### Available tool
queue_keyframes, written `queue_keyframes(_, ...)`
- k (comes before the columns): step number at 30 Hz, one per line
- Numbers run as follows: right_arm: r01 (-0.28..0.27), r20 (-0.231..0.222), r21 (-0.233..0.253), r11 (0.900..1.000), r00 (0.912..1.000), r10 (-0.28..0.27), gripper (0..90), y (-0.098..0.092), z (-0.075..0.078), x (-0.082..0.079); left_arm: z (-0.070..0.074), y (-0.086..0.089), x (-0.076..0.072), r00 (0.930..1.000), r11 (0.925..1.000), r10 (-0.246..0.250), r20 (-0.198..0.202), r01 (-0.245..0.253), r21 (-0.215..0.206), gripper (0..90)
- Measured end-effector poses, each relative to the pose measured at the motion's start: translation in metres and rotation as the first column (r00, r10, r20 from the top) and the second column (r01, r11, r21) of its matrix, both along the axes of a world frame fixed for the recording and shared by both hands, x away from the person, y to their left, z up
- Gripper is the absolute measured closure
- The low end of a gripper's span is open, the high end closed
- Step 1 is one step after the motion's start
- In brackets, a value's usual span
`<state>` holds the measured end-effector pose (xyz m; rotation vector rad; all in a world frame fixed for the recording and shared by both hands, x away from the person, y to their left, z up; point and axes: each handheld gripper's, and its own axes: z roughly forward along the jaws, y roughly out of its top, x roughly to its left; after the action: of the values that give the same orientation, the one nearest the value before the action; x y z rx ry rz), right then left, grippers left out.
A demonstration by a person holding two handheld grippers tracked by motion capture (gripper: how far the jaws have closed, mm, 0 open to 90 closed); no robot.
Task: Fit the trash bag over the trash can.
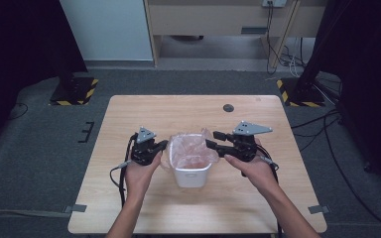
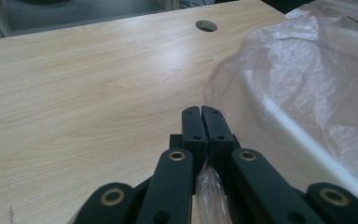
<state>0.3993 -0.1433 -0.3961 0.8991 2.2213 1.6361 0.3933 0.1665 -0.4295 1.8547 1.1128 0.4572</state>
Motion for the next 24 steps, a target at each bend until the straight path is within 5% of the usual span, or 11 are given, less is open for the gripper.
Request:
queue_keyframes(3, -0.026, -0.031, -0.009, 1.0, 0.9992, 0.025, 61.8, 0.001, -0.002, 0.0, 0.0, 0.0, -0.001, 1.0, 1.0, -0.003, 0.002, 0.003, 0.008, 89.1)
queue_keyframes(8, -0.073, -0.035, -0.023, 0.997, 0.9968, 0.072, 88.6, 0.0, -0.002, -0.001, -0.001, 0.001, 0.0, 1.0, 1.0, 0.003, 0.0, -0.003, 0.007, 89.1)
queue_keyframes(24, -0.147, 0.005, -0.014, 0.989, 0.989, 0.148, 90.0, -0.021, -0.003, -0.04, -0.01, 0.002, 0.005, 0.9995, 0.9991, 0.028, -0.012, -0.027, 0.031, 89.2)
